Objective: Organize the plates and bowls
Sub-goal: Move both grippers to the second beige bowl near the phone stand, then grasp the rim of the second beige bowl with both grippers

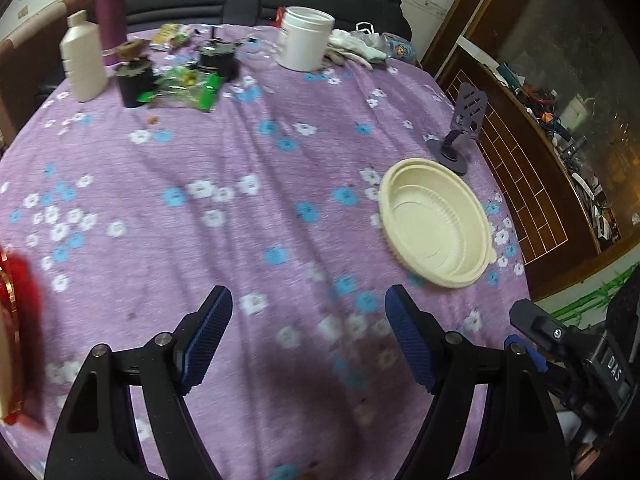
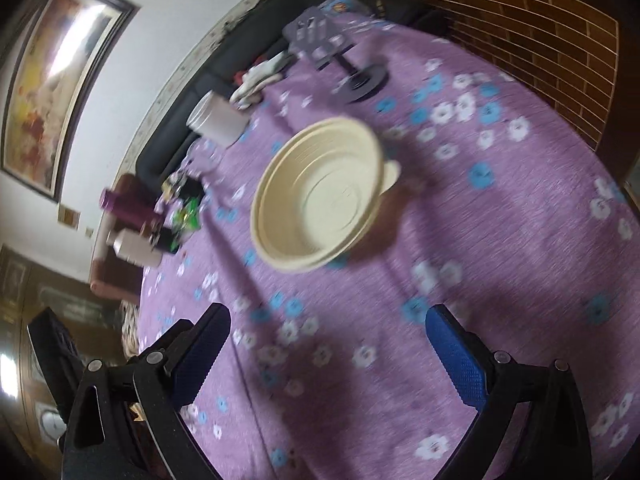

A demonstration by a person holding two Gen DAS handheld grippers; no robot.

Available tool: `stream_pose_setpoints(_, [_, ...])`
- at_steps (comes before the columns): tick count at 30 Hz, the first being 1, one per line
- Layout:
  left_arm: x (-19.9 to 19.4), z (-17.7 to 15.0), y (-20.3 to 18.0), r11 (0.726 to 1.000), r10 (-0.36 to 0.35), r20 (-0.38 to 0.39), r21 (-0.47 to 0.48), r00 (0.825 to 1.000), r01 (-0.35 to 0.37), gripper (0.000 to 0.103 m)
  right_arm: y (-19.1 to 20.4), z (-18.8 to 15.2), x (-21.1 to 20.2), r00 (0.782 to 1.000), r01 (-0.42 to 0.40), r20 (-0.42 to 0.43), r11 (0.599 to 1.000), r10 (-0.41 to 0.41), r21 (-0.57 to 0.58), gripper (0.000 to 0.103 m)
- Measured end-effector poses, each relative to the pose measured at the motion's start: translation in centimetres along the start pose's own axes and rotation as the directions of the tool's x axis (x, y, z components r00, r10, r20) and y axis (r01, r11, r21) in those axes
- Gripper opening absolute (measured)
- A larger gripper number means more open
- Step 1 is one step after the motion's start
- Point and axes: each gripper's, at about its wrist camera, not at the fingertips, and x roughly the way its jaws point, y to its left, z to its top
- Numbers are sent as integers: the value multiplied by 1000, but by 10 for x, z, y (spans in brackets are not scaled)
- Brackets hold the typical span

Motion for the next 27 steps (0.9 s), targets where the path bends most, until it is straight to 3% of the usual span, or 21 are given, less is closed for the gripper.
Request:
stream_pose_setpoints(10, [39, 28, -43, 1000, -14, -1, 15, 1000, 14, 79, -17, 45, 13, 999, -33, -10, 998, 33, 59, 98])
stream_pose_setpoints(14, [54, 33, -51, 1000, -11, -6, 7, 1000, 11, 79, -22, 54, 20, 999, -48, 8, 995, 47, 91, 91])
stream_pose_setpoints(17, [63, 33, -56, 1000, -13, -15, 11, 1000, 13, 79, -26, 58, 27, 998, -58, -5, 992, 59, 112, 79])
stream_pose_setpoints(20, [71, 33, -59, 1000, -7, -17, 7, 1000, 7, 79, -24, 60, 32, 999, -47, -2, 994, 48, 103, 77])
stream_pose_setpoints(27, [81, 35, -64, 1000, 12, -8, 2, 1000, -12, 78, -21, 63, 45, 1000, -28, -13, 996, 29, 85, 57])
